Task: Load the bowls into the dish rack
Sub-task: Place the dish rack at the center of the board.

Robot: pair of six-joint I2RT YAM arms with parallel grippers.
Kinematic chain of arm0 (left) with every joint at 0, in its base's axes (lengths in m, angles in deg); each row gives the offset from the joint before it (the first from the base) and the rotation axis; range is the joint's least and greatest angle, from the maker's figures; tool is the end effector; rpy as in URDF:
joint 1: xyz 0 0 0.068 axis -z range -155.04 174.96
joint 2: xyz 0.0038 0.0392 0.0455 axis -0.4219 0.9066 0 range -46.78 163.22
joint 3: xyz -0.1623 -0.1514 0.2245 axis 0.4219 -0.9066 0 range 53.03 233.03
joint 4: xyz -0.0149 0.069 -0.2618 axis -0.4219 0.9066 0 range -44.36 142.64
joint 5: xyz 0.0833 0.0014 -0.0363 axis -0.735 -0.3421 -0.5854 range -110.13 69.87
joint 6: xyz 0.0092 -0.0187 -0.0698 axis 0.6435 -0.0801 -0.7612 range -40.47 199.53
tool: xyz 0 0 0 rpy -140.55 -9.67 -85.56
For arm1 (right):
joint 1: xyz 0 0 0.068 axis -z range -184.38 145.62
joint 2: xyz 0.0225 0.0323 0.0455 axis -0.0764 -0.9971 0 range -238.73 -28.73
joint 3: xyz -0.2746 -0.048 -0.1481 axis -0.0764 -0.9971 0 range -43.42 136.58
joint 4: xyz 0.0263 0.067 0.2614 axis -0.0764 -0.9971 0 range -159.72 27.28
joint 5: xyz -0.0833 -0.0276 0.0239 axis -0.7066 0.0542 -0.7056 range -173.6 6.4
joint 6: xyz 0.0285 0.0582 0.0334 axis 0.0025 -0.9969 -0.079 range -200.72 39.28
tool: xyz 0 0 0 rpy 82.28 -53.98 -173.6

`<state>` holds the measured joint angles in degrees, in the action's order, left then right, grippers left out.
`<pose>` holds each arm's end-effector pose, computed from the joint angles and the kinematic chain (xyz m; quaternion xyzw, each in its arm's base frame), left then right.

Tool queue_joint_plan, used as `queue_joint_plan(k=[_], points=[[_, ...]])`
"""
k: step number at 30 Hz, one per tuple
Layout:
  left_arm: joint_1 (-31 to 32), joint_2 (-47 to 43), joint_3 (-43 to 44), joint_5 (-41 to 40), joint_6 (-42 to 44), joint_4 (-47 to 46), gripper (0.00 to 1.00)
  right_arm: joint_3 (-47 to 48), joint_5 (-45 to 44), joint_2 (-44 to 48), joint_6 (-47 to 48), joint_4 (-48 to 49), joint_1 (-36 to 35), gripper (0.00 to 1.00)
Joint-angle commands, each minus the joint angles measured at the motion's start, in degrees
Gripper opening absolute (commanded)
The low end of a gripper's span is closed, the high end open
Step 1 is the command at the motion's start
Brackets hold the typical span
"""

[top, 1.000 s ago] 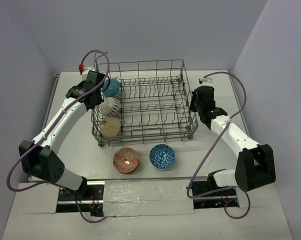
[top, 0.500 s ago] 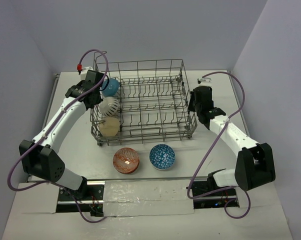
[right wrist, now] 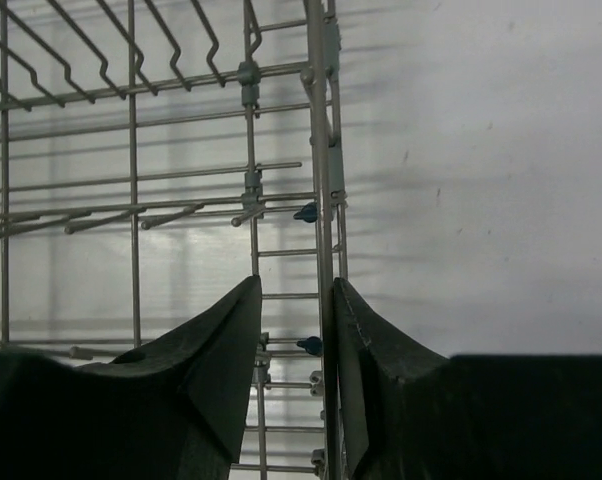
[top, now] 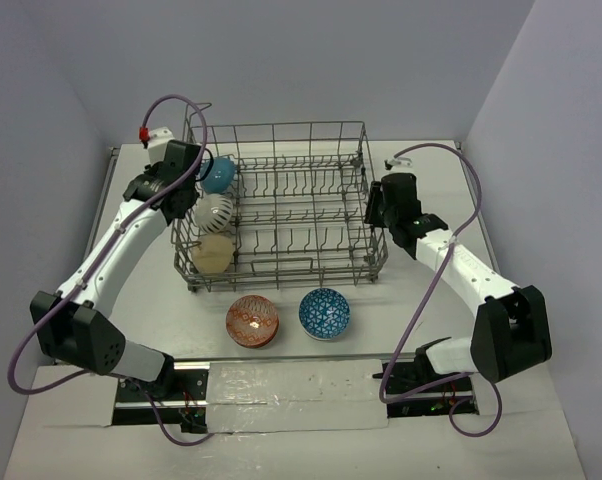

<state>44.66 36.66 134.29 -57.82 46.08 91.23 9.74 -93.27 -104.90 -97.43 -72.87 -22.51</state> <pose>0.3176 -0.0743 0.3795 -0.2212 0.8626 0.1170 0.4397 0.3042 0.0889 0.2949 0.0293 0.8767 0.0713 0.4748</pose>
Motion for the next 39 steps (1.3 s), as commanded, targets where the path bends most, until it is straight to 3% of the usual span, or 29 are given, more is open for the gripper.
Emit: queue_joint_plan(k=[1,15,23,32,39], points=[[-0.28,-4.51,1.01,-6.78,-1.44,-2.96,0.36,2.99,5.02,1.63,-1.57,-5.22,-2.17,0.43],[1.65,-7.06,1.89,-7.75,-1.0,-2.25,0.39,6.33,-1.49,2.33,0.27,-7.87,-1.73,0.5],[3.06,-10.31,1.19,-8.1,0.58,-5.77,0.39,9.49,-5.53,3.12,0.27,-7.95,0.64,0.65],[3.24,-14.79,-1.62,-8.19,1.99,-10.69,0.39,17.05,-7.56,4.96,1.5,-9.8,1.52,0.68],[3.15,-18.39,-4.34,-11.35,2.69,-15.08,0.4,16.53,-4.65,14.1,4.49,-9.09,-0.67,0.65]])
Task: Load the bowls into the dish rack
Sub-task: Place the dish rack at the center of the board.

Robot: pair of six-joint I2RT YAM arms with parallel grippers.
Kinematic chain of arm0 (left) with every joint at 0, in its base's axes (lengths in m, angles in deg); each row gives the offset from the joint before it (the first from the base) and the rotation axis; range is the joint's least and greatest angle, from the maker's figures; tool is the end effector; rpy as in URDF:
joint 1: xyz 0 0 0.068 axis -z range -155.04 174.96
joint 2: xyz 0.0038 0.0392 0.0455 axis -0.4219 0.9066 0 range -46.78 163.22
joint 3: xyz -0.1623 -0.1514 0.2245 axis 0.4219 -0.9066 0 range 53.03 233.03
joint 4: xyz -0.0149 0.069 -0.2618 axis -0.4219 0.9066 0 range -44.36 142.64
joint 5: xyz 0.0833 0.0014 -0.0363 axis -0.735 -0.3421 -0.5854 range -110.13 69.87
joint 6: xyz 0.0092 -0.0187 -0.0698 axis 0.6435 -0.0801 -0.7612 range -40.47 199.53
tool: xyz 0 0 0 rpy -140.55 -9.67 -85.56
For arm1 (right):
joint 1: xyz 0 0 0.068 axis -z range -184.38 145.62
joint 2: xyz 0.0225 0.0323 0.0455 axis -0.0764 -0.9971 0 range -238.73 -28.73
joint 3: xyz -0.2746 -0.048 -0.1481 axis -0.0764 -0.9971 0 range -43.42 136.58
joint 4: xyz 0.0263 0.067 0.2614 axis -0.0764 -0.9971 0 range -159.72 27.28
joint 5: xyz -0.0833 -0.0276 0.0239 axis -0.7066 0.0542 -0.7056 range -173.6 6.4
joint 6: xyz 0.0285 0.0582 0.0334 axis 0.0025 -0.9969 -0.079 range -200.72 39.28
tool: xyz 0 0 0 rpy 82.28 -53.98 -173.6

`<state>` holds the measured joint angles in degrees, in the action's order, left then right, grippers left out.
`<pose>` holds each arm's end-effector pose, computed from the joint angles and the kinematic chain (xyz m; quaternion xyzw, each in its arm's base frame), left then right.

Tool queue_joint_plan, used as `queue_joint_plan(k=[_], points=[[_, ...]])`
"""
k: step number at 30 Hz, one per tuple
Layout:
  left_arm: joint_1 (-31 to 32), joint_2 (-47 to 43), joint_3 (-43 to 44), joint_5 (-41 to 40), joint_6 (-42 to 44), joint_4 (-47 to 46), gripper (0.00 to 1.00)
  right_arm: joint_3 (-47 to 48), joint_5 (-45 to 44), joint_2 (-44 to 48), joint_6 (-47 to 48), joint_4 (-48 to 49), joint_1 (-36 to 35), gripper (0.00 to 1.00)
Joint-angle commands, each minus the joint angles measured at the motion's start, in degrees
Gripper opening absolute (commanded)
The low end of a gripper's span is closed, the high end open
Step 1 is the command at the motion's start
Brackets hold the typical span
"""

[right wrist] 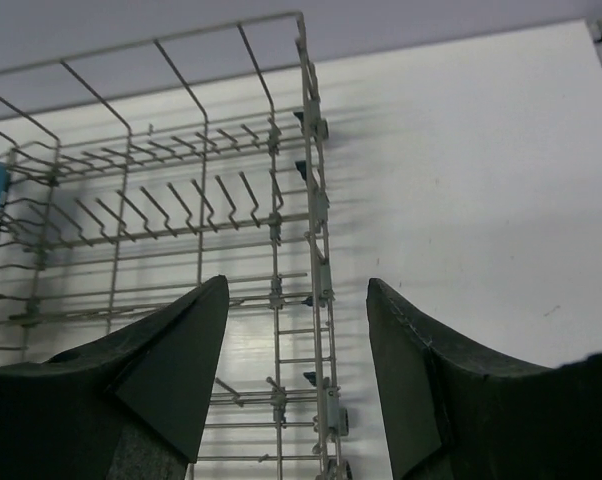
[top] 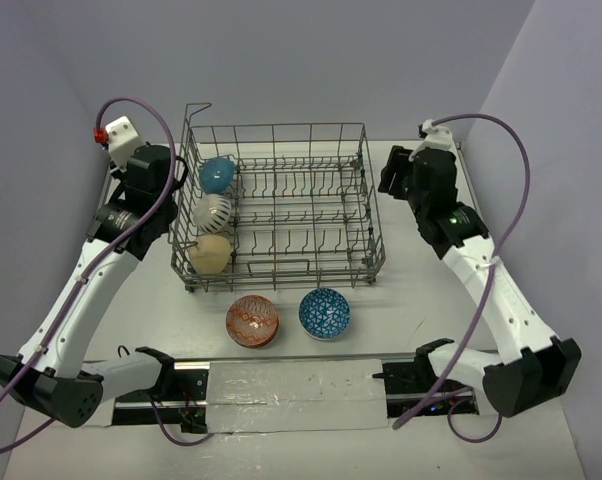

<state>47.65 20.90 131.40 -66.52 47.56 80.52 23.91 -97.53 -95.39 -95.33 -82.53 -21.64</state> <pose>0.2460 -0.0552 0.4573 -0.2757 0.7519 0.0645 0.5954 0.2698 0.0685 0.4158 0.0516 0.8102 0.0630 0.5805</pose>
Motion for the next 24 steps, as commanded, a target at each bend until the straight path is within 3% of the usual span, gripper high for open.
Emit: queue_joint_plan(k=[1,11,15,24], points=[[-0.02,-3.77,-2.59,-3.17,1.29,-5.07,0.4,2.98,0.04,5.3,3.26,0.13,-2.94,0.64],[-4.68,-6.68,-8.13,2.27,-0.46,-7.44,0.43,4.83,1.8,9.17,9.07,-3.39,-17.72,0.63],[-6.52,-7.74,-10.86,4.55,-0.82,-8.59,0.45,2.81,7.76,10.84,10.48,-2.6,-21.75,0.62],[-11.01,-6.68,-13.07,9.83,-3.1,-9.21,0.46,-0.35,12.53,10.67,16.8,-4.53,-33.97,0.62]])
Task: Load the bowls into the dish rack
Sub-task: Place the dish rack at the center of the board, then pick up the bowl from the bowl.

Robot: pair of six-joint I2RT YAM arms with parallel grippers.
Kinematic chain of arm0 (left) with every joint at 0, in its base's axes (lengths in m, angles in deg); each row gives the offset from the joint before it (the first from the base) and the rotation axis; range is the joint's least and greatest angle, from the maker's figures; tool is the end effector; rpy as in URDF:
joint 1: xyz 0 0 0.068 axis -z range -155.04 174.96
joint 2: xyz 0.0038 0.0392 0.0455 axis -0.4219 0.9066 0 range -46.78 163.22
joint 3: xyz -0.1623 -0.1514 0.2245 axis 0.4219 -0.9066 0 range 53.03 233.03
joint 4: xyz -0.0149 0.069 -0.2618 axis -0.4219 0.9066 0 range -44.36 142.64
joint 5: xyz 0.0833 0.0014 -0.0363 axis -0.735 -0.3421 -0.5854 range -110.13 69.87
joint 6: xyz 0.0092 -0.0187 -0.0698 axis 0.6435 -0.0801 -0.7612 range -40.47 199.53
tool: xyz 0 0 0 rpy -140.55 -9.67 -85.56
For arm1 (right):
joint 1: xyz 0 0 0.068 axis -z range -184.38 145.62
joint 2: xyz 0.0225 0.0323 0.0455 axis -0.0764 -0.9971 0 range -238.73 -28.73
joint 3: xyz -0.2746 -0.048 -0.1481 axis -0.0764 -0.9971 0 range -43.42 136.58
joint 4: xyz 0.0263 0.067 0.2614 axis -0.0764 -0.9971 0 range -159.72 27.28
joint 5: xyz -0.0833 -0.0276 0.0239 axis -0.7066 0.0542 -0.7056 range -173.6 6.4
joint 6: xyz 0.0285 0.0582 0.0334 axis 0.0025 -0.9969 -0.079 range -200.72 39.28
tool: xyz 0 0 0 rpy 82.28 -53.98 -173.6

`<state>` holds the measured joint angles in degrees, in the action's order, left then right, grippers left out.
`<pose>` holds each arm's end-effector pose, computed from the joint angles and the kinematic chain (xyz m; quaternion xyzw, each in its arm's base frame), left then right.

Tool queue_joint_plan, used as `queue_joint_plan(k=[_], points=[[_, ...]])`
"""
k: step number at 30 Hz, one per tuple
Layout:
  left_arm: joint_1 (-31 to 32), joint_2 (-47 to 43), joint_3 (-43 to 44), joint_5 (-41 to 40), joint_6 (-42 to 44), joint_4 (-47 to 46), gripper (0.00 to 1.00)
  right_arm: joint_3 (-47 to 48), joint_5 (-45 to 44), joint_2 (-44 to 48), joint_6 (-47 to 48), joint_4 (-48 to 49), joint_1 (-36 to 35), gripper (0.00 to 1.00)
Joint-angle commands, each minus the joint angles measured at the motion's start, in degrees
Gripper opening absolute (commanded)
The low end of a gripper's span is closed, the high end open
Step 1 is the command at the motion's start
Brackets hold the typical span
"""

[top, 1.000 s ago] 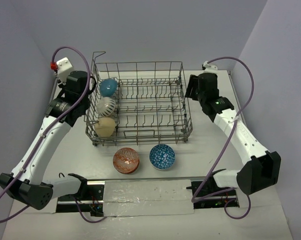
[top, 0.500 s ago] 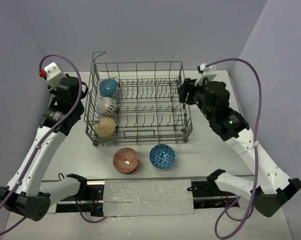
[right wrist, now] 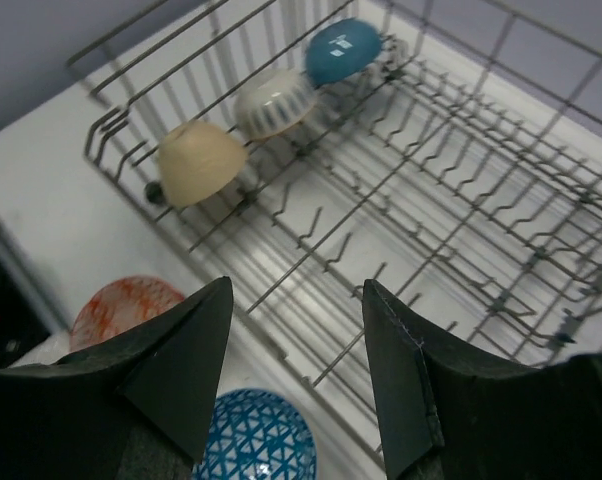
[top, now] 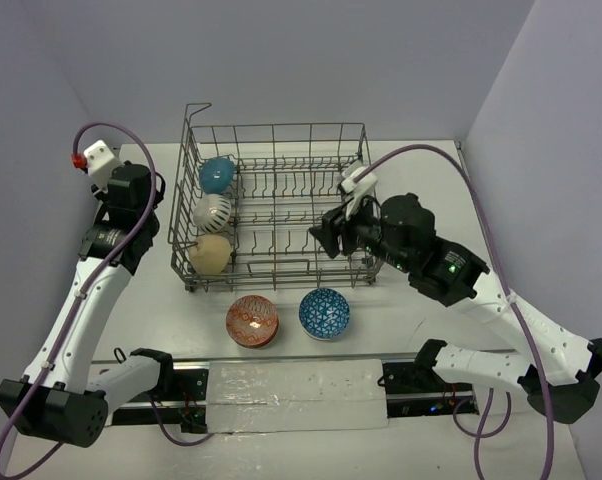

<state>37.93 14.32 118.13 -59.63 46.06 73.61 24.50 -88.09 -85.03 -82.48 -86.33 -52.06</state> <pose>0.2346 -0.0144 0.4118 -0.3216 0.7439 0.0582 0.5830 0.1506 0.1584 0.4520 -0.2802 0.7246 0.2354 0.5841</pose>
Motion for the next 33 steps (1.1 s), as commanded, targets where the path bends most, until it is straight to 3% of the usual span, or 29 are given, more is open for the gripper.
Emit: queue_joint_plan(k=[1,12,20,26,29,33], points=[[-1.46,-0.1,0.11,3.03,-1.68,-2.39,0.46,-1.56,3.17,0.05,4.22,-0.9,-4.78,0.62],[0.12,-4.48,-0.23,5.67,3.76,-3.88,0.42,-7.36,-1.38,0.91,4.05,1.55,-10.58,0.62],[8.38,-7.57,1.96,1.01,6.4,-1.08,0.41,-8.68,-11.58,3.12,2.2,2.87,-11.12,0.65],[8.65,-10.74,1.52,9.35,4.56,7.26,0.39,-8.77,-16.95,3.91,1.85,3.05,-11.12,0.65],[8.82,-12.76,3.88,14.62,4.91,12.62,0.33,-8.94,-18.35,4.61,1.85,3.4,-11.12,0.66],[8.91,-14.95,10.11,21.04,5.7,20.27,0.32,-9.21,-20.55,5.4,1.85,3.49,-11.03,0.66]])
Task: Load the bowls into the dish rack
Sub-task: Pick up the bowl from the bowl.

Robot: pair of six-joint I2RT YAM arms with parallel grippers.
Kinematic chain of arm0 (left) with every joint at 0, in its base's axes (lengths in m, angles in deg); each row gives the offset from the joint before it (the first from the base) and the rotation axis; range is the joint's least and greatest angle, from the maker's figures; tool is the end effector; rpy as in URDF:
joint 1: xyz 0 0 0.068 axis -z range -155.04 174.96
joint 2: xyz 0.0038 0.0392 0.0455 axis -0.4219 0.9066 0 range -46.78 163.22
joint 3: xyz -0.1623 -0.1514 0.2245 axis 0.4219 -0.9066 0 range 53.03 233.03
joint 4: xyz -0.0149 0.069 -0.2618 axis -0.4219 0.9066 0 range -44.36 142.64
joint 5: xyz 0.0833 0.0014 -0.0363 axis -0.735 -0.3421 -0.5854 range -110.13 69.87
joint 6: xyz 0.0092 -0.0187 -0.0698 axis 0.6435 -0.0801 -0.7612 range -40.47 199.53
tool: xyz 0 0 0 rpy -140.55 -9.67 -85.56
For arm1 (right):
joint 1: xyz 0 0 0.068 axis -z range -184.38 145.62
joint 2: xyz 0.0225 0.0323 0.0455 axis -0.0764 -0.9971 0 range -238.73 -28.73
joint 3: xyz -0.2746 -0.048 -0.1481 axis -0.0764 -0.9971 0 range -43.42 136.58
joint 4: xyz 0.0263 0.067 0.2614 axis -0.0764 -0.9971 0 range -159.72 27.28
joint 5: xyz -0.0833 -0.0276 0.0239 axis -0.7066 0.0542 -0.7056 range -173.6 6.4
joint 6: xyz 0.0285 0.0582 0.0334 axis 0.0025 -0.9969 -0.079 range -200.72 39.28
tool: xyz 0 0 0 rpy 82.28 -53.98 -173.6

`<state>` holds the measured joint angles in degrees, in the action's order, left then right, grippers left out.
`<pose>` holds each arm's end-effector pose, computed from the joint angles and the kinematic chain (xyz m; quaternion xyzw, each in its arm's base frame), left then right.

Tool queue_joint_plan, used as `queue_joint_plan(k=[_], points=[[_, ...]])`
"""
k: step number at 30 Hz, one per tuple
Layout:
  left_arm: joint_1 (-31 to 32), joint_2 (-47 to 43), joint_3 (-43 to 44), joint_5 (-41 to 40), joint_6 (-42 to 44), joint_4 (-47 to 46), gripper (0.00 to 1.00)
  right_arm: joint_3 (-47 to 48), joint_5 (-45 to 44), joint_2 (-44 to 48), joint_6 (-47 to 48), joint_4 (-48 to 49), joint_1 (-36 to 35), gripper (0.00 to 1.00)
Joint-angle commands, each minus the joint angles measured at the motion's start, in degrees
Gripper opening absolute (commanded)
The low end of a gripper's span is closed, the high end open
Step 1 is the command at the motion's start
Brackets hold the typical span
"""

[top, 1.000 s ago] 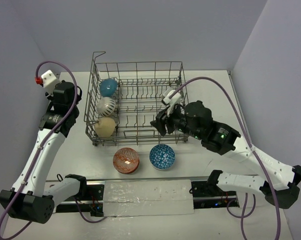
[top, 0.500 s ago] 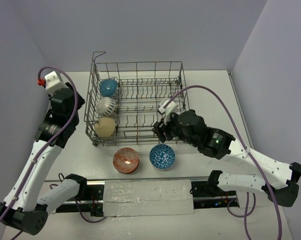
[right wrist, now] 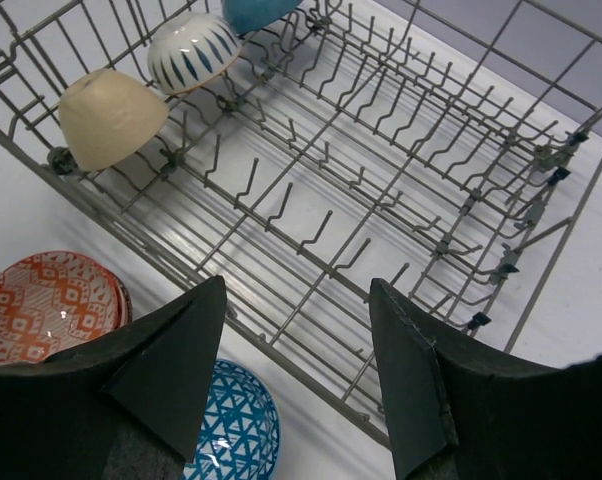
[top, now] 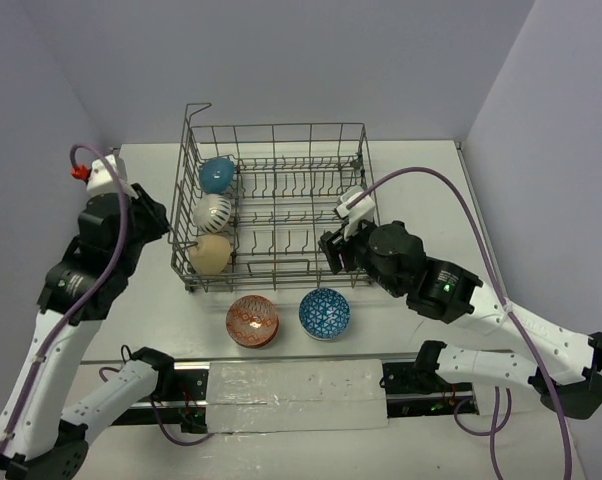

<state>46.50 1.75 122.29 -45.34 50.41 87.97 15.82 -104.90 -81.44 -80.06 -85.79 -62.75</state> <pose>0.1520 -0.0322 0.4434 -0.1757 0.7973 -0.0716 0.5730 0.1263 0.1632 0.4101 -0.2918 0.7398 0.1539 0.5863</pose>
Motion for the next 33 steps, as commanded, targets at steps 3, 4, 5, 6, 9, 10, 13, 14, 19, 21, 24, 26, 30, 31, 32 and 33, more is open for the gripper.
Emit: queue_joint_plan(k=[3,4,5,6,9,10,13,14,19,21,24,26,30,31,32,33], points=[[0.34,-4.32,8.96,10.35,2.31,10.75,0.32,-0.53,-4.98,2.35,-0.58,2.94,-0.34,0.68],[0.34,-4.76,9.4,13.14,2.67,11.63,0.33,-0.53,-5.41,2.69,-0.58,3.29,-0.25,0.68],[0.34,-5.2,9.76,15.17,2.93,11.99,0.33,-0.79,-5.77,2.87,-0.58,3.47,-0.34,0.68],[0.34,-5.12,9.93,16.85,3.54,12.34,0.33,-0.88,-5.86,2.87,-0.58,3.47,-0.34,0.69],[0.34,-4.68,8.36,23.0,4.42,12.78,0.33,-0.88,-5.77,2.87,-0.58,3.47,-0.34,0.69],[0.34,-4.68,7.48,24.23,4.51,12.52,0.32,-0.8,-5.86,2.7,-0.58,3.21,-0.34,0.69],[0.43,-5.55,3.0,29.68,5.83,10.15,0.31,-0.88,-6.73,2.7,-0.58,2.86,-0.34,0.7],[0.87,-5.9,1.43,30.74,6.09,9.45,0.32,-0.88,-6.91,2.79,-0.58,2.77,-0.34,0.7],[2.1,-4.94,-0.87,35.39,5.14,8.48,0.33,-1.15,-7.79,2.87,-0.4,3.29,-0.25,0.71],[3.06,-4.5,-2.45,35.93,4.08,7.86,0.33,-1.15,-8.05,2.61,-0.4,3.29,-0.25,0.72],[6.14,-3.71,-4.39,32.79,3.02,7.95,0.31,-1.15,-8.32,2.44,-0.32,3.29,-0.17,0.72],[9.56,-3.54,-6.14,31.63,2.06,7.16,0.31,-1.24,-8.41,2.43,-0.31,3.3,0.01,0.72],[18.6,-0.64,-5.89,25.31,-0.31,7.42,0.29,-1.15,-8.41,2.26,-0.32,3.29,0.45,0.73],[23.32,1.46,-5.01,20.08,-1.02,7.77,0.29,-1.15,-8.41,2.17,-0.32,3.38,0.54,0.73],[25.89,2.78,-4.48,17.85,-2.07,8.03,0.3,-1.15,-8.32,2.17,-0.4,3.38,0.71,0.73],[28.18,4.19,-3.78,15.48,-2.51,8.47,0.3,-1.15,-8.32,2.26,-0.4,3.38,0.8,0.73]])
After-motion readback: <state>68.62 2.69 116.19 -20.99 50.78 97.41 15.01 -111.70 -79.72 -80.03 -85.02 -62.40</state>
